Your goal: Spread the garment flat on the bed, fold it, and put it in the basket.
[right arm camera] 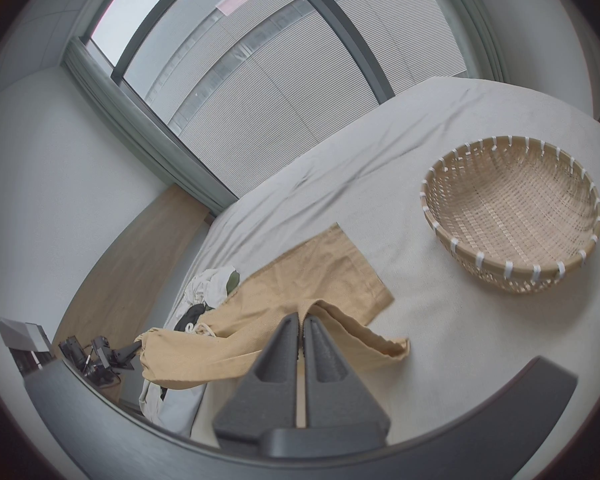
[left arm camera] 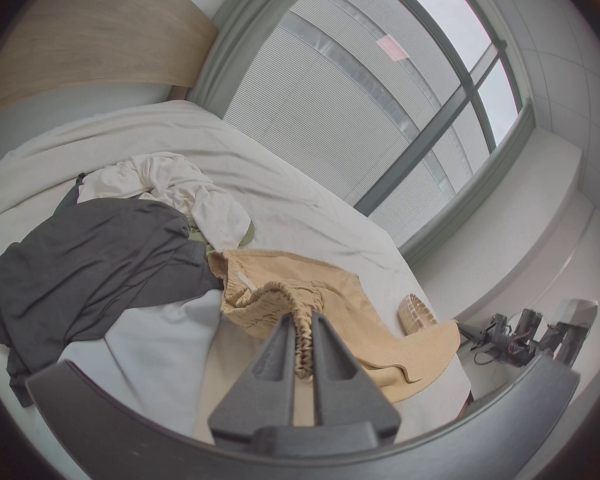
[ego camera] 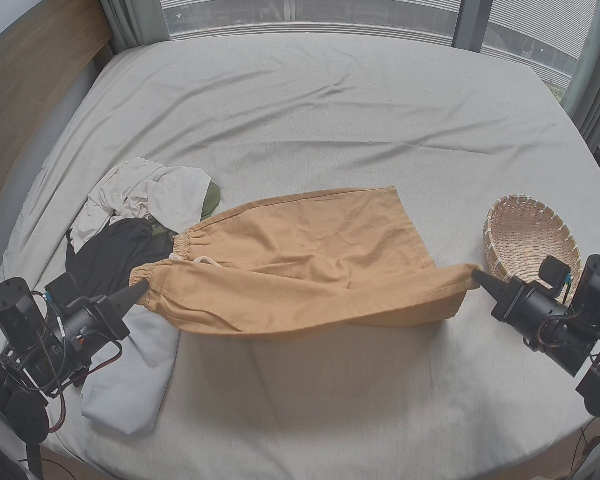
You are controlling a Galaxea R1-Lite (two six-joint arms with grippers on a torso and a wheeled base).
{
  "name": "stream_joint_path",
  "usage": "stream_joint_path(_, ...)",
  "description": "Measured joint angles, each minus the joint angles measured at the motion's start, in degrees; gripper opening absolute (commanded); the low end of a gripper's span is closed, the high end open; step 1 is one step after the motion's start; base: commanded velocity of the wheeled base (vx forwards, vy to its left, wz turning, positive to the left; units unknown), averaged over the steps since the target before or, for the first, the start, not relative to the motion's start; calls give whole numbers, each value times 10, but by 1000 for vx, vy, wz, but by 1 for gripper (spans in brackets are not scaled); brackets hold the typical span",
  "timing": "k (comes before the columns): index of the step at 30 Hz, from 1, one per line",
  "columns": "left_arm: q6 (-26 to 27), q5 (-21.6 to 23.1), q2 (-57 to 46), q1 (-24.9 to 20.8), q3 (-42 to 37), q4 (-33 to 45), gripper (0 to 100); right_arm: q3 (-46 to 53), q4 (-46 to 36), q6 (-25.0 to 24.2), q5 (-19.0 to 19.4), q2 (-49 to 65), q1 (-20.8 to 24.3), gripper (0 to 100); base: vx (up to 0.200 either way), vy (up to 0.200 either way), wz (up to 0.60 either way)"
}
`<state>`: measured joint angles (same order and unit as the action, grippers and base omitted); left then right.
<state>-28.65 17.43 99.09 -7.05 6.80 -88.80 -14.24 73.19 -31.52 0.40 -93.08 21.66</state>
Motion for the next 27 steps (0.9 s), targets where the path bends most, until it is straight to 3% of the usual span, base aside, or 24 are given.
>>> stream_joint_path(7,-44,-11,-2,-2,28,0,0,-64,-41,0,12,-7,-15,0,0,0,0)
stream_joint_path(27,-49,-16,43,-2,12,2,0,-210,-95,1,32,-61,-41,0,0,0,0)
